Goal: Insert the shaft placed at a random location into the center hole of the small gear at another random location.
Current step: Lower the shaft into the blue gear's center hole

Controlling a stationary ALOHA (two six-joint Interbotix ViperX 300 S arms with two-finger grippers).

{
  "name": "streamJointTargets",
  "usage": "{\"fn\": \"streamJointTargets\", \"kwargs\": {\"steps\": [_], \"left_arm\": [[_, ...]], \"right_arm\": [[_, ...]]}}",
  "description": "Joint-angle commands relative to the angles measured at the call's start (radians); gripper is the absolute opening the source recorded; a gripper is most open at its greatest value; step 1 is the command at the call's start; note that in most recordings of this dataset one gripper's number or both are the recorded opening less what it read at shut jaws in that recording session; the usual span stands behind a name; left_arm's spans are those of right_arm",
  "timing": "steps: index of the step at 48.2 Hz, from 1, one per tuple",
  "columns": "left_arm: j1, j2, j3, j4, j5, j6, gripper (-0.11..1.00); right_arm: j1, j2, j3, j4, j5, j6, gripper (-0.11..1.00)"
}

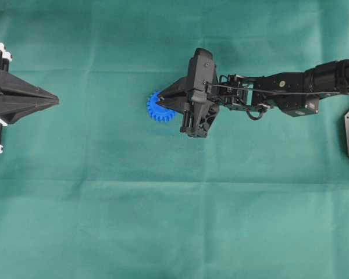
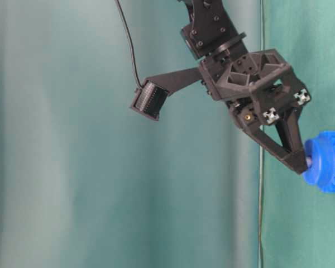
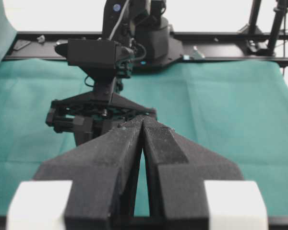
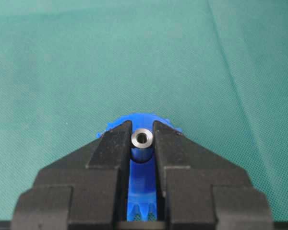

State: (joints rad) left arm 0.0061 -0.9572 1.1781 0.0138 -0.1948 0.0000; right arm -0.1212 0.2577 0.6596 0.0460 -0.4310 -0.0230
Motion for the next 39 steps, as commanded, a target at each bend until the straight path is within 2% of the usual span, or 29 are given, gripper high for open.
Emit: {"fn": "streamJointTargets", "kwargs": {"steps": [1, 39], "left_arm": [[0.002, 0.008, -0.018, 0.002, -0.005, 0.002, 0.0], [0.018, 0.008, -0.018, 0.002, -0.005, 0.002, 0.0]], "right_arm": [[0.003, -0.011, -0.02, 0.002, -0.015, 0.002, 0.14], [0.008, 0.002, -0.021, 0.002, -0.003, 0.002, 0.15]]}}
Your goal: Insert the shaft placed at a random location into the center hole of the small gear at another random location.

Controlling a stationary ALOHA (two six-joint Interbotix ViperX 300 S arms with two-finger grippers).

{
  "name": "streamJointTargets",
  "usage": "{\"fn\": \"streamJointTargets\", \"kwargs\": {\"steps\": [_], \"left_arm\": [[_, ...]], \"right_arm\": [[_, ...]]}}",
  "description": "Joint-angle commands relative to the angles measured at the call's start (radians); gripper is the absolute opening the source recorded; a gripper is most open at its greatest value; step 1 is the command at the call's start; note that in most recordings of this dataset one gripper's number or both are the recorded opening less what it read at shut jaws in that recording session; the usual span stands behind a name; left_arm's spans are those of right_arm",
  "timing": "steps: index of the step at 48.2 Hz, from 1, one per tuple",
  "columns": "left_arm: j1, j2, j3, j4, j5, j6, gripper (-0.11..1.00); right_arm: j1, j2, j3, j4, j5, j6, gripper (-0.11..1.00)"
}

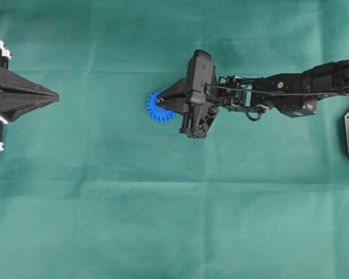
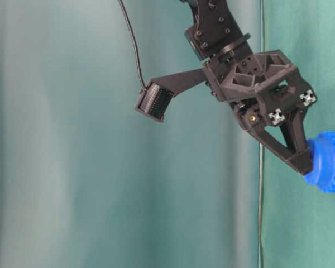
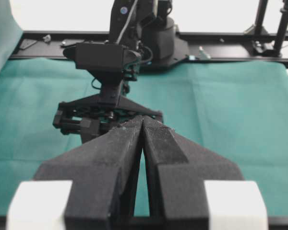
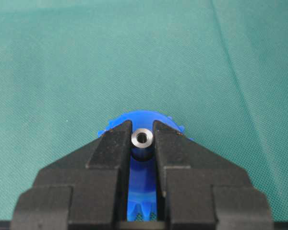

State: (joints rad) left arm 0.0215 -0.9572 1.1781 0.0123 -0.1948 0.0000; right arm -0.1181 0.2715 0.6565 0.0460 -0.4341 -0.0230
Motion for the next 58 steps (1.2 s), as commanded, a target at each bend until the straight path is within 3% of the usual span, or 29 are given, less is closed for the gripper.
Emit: {"fn": "streamJointTargets", "kwargs": {"steps": [1, 14, 23, 37, 58], "left_arm": [[0.002, 0.008, -0.018, 0.003, -0.005, 0.002, 0.0], [0.002, 0.008, -0.018, 0.003, -0.003, 0.0, 0.0], [0.003, 0.008, -0.018, 0.003, 0.002, -0.002, 0.0], [0.003, 0.008, -0.018, 0.003, 0.003, -0.005, 0.0], [0.002, 0.008, -0.018, 0.003, 0.005, -0.006, 0.0]], "right_arm": [[0.003, -0.012, -0.018, 0.002, 0.0, 0.002, 0.16], [0.008, -0.058, -0.02, 0.002, 0.018, 0.002, 0.86], [0.008, -0.149, -0.017, 0.002, 0.078, -0.005, 0.8], [0.008, -0.296, 0.011, -0.002, 0.178, -0.006, 0.8], [0.008, -0.463, 0.17, 0.002, 0.186, -0.002, 0.8]]}}
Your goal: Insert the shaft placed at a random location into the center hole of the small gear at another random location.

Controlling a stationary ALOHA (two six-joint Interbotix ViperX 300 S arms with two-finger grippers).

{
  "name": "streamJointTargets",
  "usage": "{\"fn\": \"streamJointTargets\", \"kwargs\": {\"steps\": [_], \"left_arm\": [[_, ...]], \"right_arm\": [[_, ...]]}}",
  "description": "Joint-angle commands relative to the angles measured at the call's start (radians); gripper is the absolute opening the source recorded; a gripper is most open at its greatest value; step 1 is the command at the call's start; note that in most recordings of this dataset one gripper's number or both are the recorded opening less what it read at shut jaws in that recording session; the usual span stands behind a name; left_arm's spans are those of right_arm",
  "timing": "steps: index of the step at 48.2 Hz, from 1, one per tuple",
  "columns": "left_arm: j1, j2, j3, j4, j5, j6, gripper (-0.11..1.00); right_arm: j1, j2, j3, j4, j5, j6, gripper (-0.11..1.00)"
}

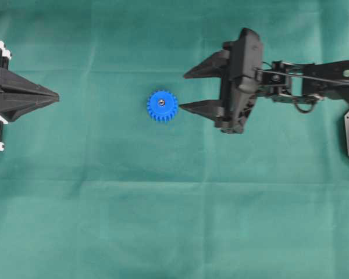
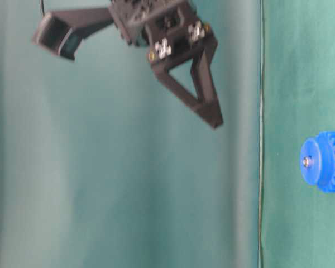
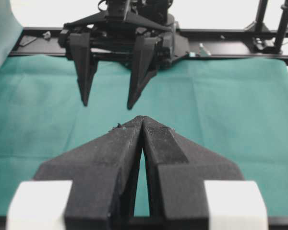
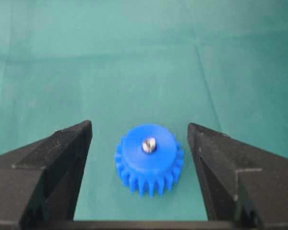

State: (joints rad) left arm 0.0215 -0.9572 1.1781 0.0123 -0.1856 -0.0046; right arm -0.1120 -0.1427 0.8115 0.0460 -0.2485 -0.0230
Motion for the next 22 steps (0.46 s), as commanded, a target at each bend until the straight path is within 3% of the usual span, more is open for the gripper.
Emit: {"fn": "streamJointTargets", "kwargs": {"steps": [1, 22], "left_arm": [[0.002, 0.008, -0.018, 0.003, -0.005, -0.003, 0.0], [0.002, 0.008, -0.018, 0.002, -0.002, -0.003, 0.0]], "right_arm": [[0.002, -0.055, 0.023, 0.002, 0.002, -0.002, 0.8], [0.002, -0.178, 0.143, 0.002, 0.048, 0.017, 0.8]]}}
